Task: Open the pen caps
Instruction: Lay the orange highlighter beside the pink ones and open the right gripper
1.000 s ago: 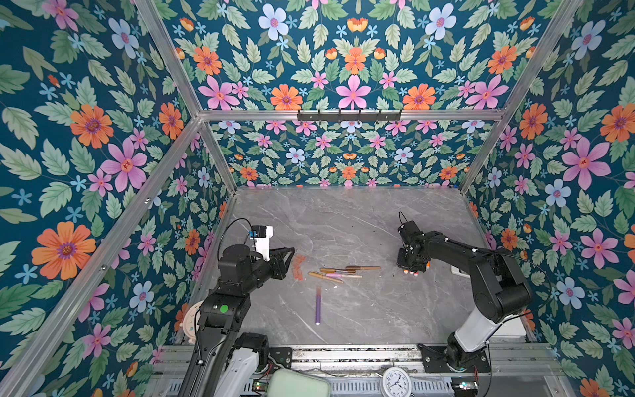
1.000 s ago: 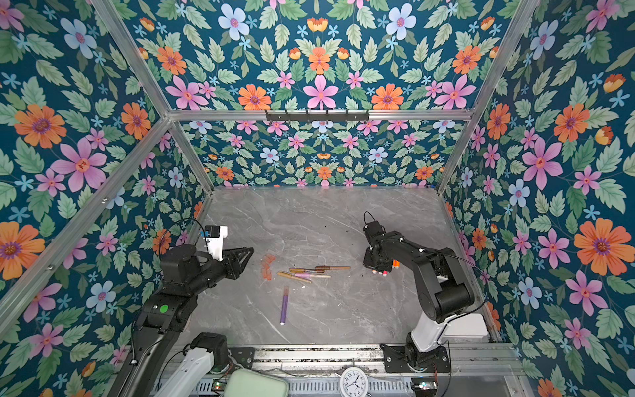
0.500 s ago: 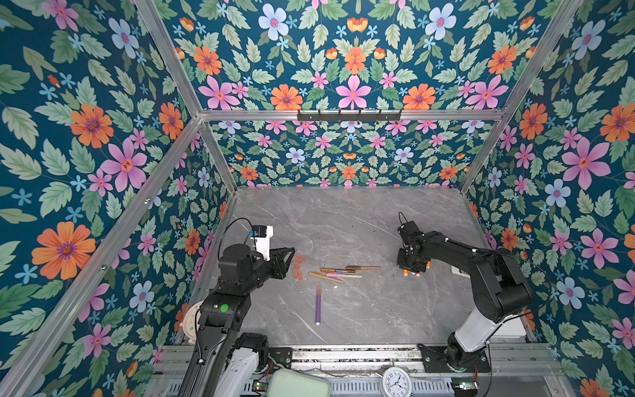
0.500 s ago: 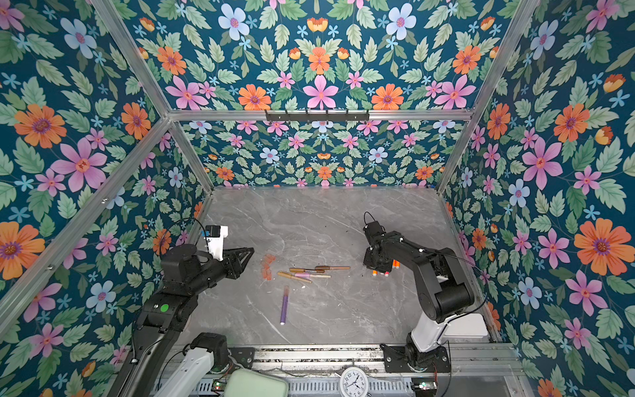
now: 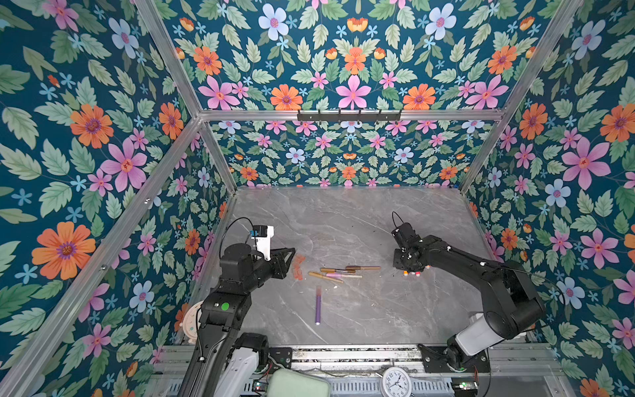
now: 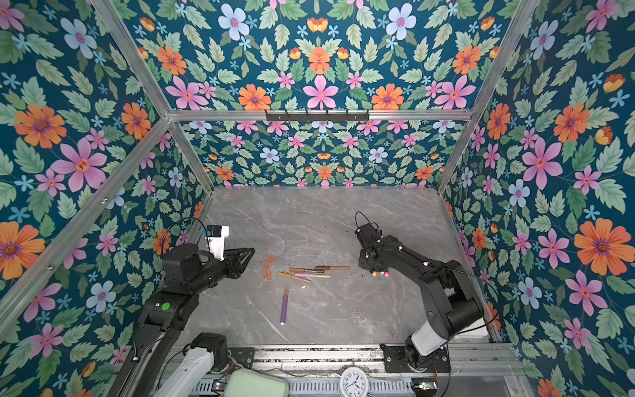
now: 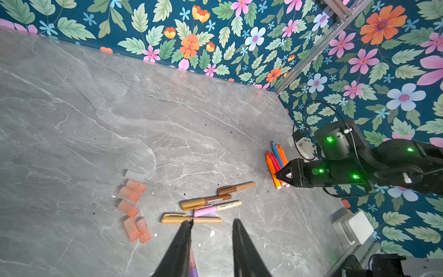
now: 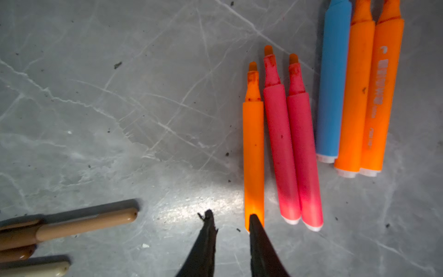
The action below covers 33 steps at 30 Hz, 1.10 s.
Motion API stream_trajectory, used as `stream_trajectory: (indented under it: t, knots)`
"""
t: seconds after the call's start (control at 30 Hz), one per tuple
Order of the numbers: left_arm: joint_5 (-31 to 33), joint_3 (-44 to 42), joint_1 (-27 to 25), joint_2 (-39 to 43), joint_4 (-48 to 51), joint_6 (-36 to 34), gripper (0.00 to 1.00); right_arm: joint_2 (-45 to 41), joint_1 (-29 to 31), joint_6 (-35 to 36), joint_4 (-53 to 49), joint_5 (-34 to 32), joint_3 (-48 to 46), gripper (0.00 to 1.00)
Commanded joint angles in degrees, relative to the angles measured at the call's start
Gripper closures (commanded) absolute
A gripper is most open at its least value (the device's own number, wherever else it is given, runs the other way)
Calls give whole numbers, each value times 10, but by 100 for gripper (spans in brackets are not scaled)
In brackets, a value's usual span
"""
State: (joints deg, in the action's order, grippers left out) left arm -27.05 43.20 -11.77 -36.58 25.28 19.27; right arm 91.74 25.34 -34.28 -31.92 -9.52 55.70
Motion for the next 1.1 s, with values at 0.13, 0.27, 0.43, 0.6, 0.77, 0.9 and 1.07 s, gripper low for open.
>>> stream_trajectory:
  t: [0.13, 0.27, 0.43, 0.6, 0.77, 0.9, 1.07]
  knots:
    - [-5, 0, 0, 0, -15, -3, 68, 65, 1, 26, -18, 24, 41, 76]
    - [-5, 0, 0, 0, -15, -3, 68, 75, -1, 26, -22, 30, 46, 76]
    - [-6, 0, 0, 0, -15, -2, 68, 81, -10, 22, -25, 37, 48, 69]
    - [-6, -1, 0, -1, -15, -2, 68, 79, -15, 17, -26, 34, 45, 57]
    - [-6, -1, 0, -1, -15, -3, 68, 75, -14, 17, -22, 35, 41, 56]
    - [-6, -1, 0, -2, -15, -2, 68, 75, -15, 17, -22, 33, 40, 53]
    - [-4, -1, 0, -2, -15, -3, 68, 63, -14, 20, -16, 30, 34, 49]
